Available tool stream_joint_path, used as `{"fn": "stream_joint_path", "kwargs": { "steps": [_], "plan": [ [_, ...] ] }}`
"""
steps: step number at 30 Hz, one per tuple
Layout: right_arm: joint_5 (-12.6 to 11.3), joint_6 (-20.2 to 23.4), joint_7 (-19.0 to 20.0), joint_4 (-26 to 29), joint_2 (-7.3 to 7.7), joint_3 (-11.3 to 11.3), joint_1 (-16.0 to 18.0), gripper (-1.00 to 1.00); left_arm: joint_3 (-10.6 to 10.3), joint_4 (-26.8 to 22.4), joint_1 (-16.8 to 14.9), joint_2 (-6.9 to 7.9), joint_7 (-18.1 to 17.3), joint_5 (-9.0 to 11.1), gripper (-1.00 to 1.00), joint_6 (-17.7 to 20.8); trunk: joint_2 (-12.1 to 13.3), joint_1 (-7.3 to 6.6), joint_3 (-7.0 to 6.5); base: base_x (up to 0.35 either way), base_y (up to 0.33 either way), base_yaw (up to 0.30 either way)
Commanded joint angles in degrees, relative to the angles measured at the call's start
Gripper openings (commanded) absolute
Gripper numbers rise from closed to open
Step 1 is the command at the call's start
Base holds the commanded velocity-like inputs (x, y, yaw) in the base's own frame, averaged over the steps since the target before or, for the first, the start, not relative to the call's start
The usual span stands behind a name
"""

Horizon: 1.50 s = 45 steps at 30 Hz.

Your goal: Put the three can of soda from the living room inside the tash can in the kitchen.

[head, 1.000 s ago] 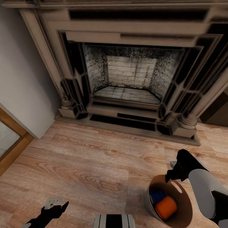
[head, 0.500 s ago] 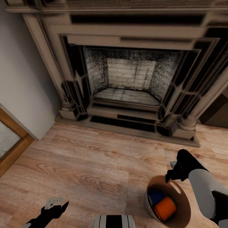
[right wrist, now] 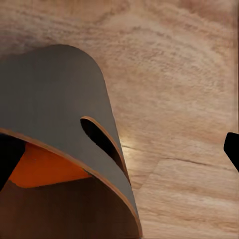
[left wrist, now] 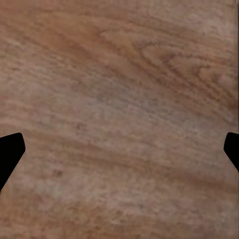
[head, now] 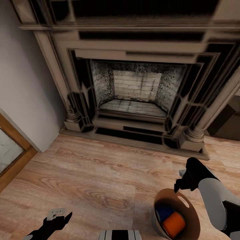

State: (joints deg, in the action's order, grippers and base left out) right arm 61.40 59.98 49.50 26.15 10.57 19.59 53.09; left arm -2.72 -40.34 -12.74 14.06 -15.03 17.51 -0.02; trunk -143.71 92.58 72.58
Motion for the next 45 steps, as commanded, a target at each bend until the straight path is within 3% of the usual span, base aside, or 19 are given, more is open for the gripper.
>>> {"fn": "stream_joint_path", "kwargs": {
  "steps": [1,13,22,45],
  "plan": [
    [-0.14,0.02,-0.1,0.03,-0.01,0.01,0.0,1.0,0.0,0.0,0.0,0.0,0.0,-0.01,1.0,0.01,0.02,-0.02,-0.23,0.0,0.0,0.0],
    [-0.14,0.02,-0.1,0.03,0.06,0.08,0.01,1.0,-0.01,0.09,0.0,0.0,0.0,-0.02,1.0,0.02,0.18,-0.33,-2.89,0.0,0.0,0.0],
    [-0.14,0.02,-0.1,0.04,0.03,0.02,-0.01,1.0,-0.06,1.43,0.0,0.0,0.0,0.06,1.0,-0.43,0.18,-0.33,-2.89,0.0,0.0,0.0],
    [-0.14,0.02,-0.1,0.11,0.07,0.01,-0.01,1.0,-0.95,3.26,0.0,-0.6,-0.07,-0.1,1.0,-1.34,0.76,-1.06,-7.95,0.0,0.0,0.0]
  ]
}}
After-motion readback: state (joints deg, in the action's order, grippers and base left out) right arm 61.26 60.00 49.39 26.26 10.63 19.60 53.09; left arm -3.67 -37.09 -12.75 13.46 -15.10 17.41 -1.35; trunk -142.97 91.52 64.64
